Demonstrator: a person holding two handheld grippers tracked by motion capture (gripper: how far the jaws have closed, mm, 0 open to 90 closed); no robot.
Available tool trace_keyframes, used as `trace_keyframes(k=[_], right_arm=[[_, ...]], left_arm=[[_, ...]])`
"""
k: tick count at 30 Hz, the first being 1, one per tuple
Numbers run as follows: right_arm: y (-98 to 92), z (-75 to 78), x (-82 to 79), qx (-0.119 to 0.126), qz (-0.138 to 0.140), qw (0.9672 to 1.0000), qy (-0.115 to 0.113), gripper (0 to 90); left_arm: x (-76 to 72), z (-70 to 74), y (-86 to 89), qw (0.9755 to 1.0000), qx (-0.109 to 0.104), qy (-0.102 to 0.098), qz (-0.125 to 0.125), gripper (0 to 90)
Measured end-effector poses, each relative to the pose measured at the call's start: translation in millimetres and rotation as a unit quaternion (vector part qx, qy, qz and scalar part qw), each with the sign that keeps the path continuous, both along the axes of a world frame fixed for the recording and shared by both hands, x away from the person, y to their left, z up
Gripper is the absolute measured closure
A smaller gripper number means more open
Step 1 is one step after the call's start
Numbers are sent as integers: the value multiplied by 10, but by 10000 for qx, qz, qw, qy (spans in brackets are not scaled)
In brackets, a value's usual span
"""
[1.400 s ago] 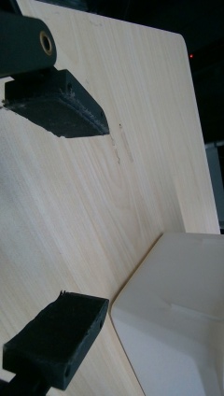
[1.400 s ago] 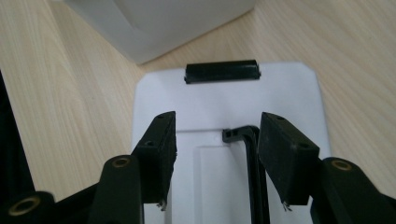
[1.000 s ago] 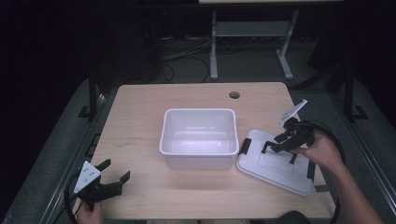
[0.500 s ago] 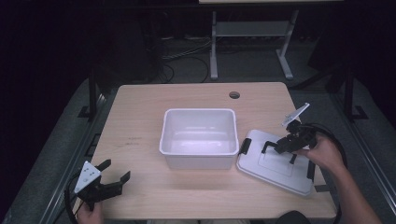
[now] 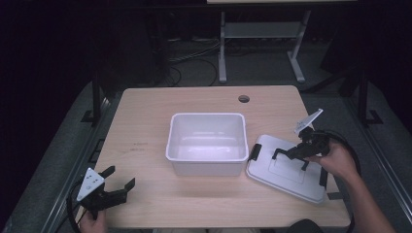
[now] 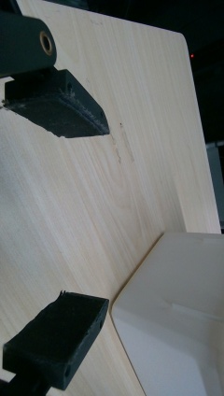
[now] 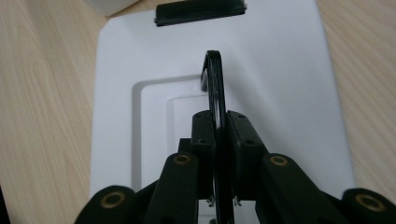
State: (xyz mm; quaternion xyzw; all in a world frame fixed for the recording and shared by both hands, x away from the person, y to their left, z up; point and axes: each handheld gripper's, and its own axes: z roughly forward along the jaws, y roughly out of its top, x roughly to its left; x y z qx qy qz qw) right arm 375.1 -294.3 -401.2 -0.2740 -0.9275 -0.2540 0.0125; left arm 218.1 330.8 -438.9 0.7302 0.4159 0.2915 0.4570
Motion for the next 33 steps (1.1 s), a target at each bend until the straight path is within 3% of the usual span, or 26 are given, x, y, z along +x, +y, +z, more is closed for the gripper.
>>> trace_keyframes(k=[12,21,33], right_arm=[[-23,90,-53,-2,116,9999,-108,845],[-47,379,-133,115,272,9988,-382,845],[-102,820,-294,127,481,9970,-586,846]], left_arm=[[3,-3,-1,10000,12,5,-2,134],[2,-2,-6,10000,24,-7,-2,134],[5,-4,-16,10000,29,4,-10,134]])
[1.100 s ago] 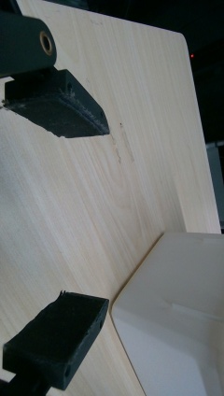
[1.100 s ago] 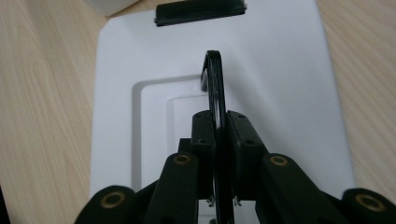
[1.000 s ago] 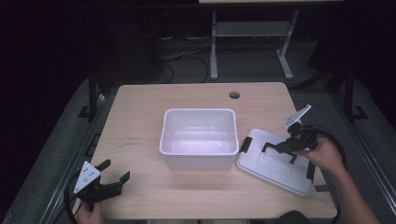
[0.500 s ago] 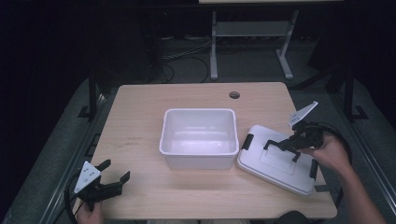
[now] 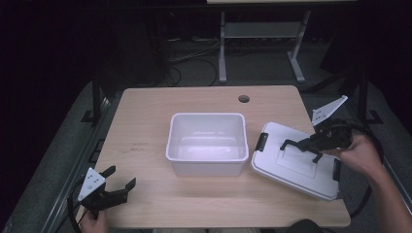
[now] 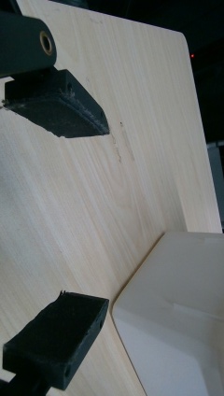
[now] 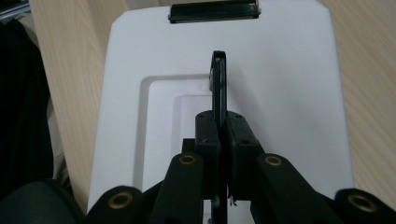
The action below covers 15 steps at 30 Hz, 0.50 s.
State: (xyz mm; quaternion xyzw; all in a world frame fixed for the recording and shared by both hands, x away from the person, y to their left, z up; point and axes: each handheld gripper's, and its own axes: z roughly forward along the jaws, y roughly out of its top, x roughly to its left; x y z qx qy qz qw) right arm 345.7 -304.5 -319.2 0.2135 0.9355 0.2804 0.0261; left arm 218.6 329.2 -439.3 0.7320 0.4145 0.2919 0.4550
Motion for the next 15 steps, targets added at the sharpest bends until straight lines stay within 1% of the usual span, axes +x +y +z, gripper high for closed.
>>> trace_keyframes(k=[3,7,9,15], right_arm=[[-11,108,-41,16,31,10000,-31,846],[-9,246,-82,64,137,9998,-110,846],[9,316,-104,62,148,9998,-146,846],[109,508,-125,43,320,9992,-256,846]], left_arm=[[0,1,0,10000,1,-5,2,134],[2,1,-1,10000,7,0,-1,134],[2,2,-3,10000,1,-5,3,134],[4,2,-1,10000,-3,-19,13,135]])
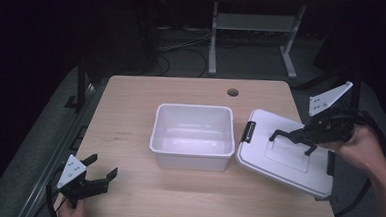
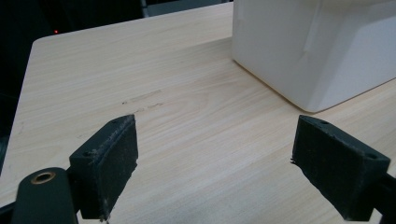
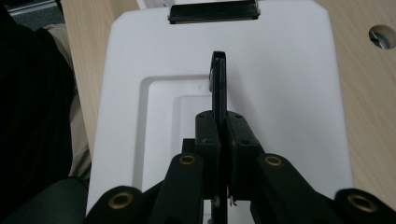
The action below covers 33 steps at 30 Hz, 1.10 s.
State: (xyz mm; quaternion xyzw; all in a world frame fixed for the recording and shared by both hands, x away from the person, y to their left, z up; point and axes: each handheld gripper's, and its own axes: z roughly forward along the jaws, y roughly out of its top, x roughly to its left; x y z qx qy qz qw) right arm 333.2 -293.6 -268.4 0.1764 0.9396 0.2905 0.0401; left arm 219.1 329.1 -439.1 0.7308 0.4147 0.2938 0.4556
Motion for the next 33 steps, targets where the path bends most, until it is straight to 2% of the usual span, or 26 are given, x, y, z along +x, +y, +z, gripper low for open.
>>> trace_keyframes(k=[7,15,33], right_arm=[[207,190,31,88,224,9996,-132,847],[561,290,128,107,554,9983,-177,847],[1204,339,355,-18,1023,9947,-69,847]], left_arm=[[-3,3,9,10000,-6,-14,7,134],[-3,3,27,10000,-9,-5,10,134],[-4,-3,39,10000,-35,-7,26,134]])
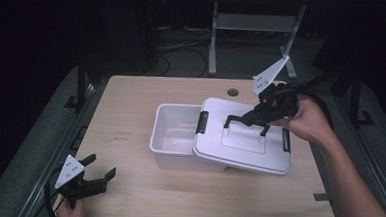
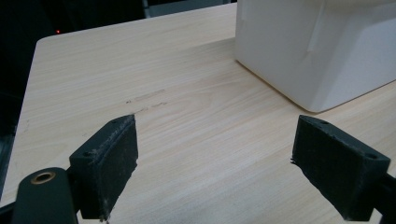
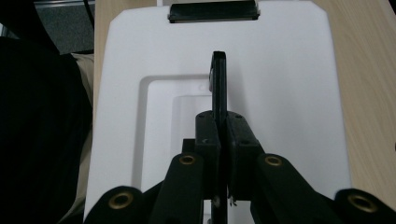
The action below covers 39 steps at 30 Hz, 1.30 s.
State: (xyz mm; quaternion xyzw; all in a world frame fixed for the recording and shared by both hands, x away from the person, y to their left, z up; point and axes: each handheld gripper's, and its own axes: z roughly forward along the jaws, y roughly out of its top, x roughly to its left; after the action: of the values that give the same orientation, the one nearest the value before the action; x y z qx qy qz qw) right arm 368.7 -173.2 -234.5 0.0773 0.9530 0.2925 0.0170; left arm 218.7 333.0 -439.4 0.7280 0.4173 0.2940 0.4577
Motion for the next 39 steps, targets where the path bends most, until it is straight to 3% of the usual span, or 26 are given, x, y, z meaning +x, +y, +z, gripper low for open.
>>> trace_keyframes(k=[39], right_arm=[[889,3,297,7,552,9985,44,847]], left_arm=[[-19,1,21,10000,-27,19,31,134]])
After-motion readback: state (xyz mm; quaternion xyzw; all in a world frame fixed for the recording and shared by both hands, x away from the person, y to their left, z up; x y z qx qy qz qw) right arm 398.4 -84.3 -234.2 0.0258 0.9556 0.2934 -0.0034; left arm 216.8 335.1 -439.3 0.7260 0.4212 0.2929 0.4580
